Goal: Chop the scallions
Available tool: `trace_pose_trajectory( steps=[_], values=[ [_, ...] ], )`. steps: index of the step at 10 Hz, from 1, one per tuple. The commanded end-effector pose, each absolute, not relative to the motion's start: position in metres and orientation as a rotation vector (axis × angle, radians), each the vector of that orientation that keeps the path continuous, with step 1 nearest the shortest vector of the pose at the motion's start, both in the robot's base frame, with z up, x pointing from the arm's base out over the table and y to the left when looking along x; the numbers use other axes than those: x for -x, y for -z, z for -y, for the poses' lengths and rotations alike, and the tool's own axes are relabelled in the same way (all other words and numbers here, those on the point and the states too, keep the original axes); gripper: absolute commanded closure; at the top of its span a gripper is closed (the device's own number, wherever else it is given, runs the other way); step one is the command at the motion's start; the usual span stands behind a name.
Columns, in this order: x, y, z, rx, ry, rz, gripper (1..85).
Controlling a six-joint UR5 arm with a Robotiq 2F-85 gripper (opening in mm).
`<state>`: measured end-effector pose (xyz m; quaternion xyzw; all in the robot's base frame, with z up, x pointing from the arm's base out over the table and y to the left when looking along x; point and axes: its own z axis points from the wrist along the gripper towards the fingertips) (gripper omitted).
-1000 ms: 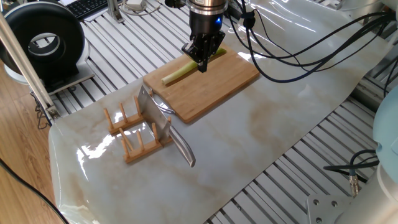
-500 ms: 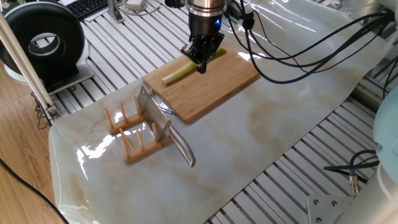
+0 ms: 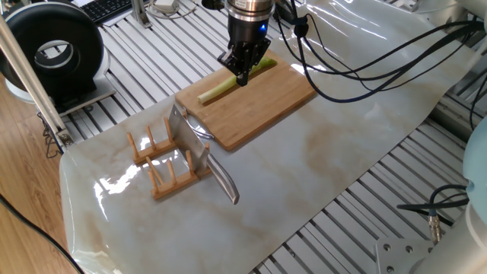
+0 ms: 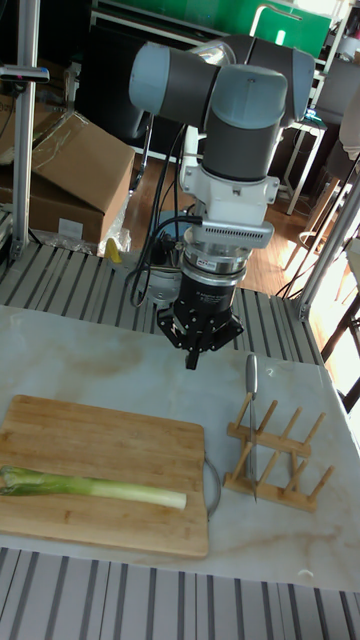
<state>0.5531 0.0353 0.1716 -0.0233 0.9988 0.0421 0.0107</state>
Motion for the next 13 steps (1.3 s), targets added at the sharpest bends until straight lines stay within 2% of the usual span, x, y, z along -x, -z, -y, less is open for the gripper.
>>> trace_pose_trajectory(
  steps=[1, 8, 13],
  values=[
    [-0.554, -0.170, -0.026, 0.056, -0.073, -3.117, 84.3],
    [-0.545, -0.172, -0.007, 0.114, 0.051, -3.149, 84.3],
    [-0.546, -0.170, -0.019, 0.081, -0.016, -3.146, 84.3]
  ],
)
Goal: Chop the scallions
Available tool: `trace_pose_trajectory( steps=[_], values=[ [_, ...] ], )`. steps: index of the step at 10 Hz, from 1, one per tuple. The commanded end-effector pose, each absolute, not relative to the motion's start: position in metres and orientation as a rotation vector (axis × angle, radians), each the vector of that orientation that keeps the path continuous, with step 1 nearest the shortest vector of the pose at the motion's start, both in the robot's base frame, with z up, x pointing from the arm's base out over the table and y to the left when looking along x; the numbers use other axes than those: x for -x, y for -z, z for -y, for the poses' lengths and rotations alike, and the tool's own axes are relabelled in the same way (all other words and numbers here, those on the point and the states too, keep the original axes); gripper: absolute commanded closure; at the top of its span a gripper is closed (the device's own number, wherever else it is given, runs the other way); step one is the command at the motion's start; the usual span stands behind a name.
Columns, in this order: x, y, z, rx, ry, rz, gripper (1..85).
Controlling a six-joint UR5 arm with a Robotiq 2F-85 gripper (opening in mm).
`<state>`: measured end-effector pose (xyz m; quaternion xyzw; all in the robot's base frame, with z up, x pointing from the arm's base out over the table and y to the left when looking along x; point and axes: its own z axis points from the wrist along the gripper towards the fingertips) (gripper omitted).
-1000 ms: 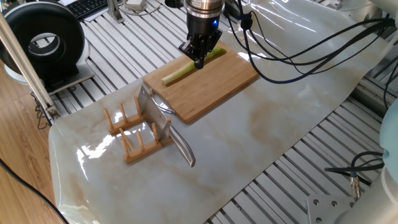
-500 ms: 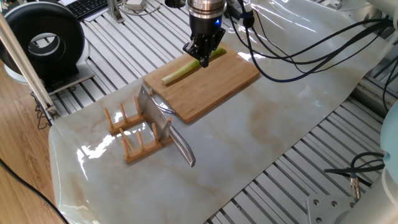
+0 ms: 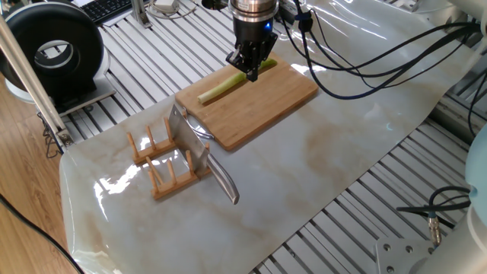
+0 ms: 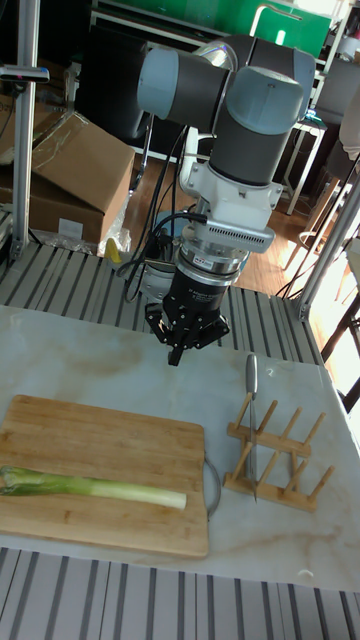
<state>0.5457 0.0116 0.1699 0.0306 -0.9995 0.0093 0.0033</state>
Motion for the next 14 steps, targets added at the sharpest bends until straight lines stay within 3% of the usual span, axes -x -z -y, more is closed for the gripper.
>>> trace_pose_trajectory(
  steps=[1, 14],
  values=[
    [-0.545, -0.168, -0.023, -0.071, 0.035, 3.130, 84.3],
    [-0.539, -0.167, -0.042, 0.023, 0.125, 3.106, 84.3]
  ],
)
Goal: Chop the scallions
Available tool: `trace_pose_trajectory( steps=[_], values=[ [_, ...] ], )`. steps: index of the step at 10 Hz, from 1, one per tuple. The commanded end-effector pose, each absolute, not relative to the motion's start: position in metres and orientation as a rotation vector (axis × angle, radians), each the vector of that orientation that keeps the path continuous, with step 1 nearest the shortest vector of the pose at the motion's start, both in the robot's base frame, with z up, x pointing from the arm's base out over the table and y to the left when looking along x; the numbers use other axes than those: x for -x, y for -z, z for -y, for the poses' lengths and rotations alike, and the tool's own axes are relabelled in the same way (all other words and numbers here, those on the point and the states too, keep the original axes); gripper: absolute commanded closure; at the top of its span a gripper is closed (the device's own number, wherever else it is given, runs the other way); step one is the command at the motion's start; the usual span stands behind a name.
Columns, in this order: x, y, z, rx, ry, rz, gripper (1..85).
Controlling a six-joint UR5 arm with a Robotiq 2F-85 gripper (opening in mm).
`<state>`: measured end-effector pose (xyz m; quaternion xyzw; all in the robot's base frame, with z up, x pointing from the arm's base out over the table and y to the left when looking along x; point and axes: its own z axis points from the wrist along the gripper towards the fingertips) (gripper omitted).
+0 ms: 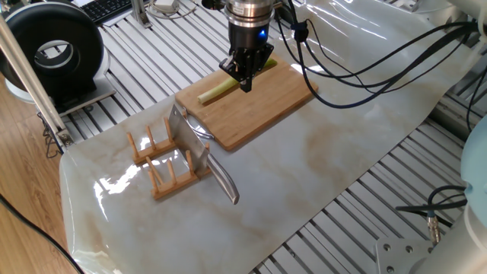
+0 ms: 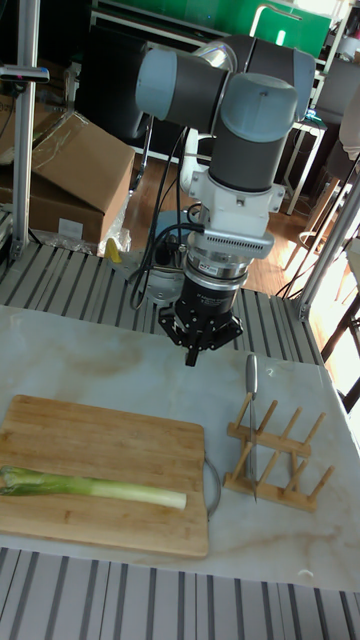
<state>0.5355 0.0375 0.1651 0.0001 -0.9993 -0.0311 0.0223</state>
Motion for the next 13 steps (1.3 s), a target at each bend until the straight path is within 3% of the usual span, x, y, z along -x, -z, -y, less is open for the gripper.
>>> trace_pose_trajectory(
  steps=[1, 7, 13],
  values=[
    [-0.540, -0.167, -0.042, 0.026, 0.125, 3.109, 84.3],
    [-0.537, -0.167, -0.035, 0.050, 0.098, 3.099, 84.3],
    [-0.538, -0.169, -0.053, -0.002, 0.208, 3.097, 83.0]
  ],
)
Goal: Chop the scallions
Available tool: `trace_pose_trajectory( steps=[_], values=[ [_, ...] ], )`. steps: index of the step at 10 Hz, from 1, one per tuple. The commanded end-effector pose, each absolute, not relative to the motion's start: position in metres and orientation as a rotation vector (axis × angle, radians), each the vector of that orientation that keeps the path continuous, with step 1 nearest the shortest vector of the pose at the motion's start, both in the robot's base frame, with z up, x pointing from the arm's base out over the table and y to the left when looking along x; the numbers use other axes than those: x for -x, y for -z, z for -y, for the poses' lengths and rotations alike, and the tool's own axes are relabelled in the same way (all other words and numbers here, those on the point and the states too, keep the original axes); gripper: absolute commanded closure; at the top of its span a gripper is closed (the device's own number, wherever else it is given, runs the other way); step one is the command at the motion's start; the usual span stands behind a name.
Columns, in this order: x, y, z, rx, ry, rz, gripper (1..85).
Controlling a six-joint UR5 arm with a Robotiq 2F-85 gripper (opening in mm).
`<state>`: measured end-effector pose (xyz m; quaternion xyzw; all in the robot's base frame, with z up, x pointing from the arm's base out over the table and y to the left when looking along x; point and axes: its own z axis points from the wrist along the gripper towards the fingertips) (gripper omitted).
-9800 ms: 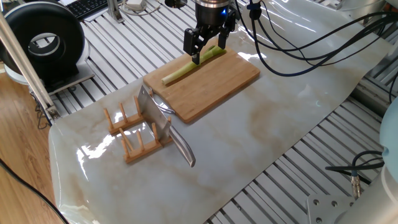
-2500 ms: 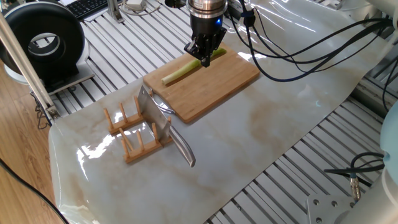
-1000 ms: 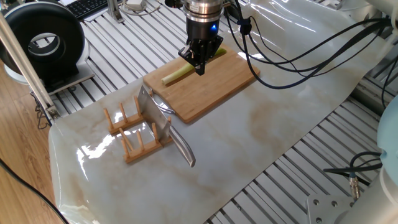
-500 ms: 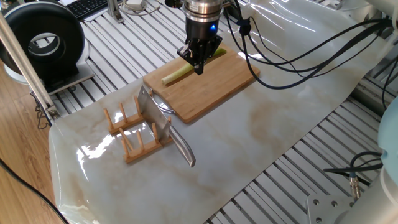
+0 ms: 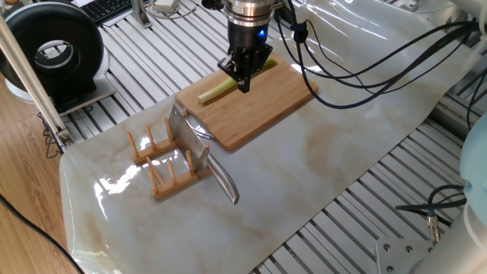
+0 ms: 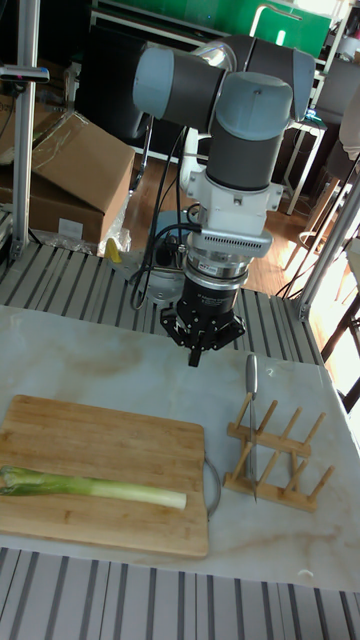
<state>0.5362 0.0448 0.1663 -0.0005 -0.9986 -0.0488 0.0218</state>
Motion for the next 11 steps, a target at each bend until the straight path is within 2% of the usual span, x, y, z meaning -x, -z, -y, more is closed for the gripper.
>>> trace_pose_trajectory(
  steps=[1, 3, 5, 8, 11],
  values=[
    [-0.549, -0.167, -0.068, 0.041, 0.254, 3.102, 74.0],
    [-0.580, -0.163, -0.103, 0.109, 0.339, 3.140, 62.0],
    [-0.595, -0.158, -0.116, 0.150, 0.396, 3.161, 50.0],
    [-0.584, -0.147, -0.128, 0.317, 0.404, 3.078, 55.7],
    [-0.580, -0.135, -0.138, 0.436, 0.407, 3.045, 56.0]
  ],
)
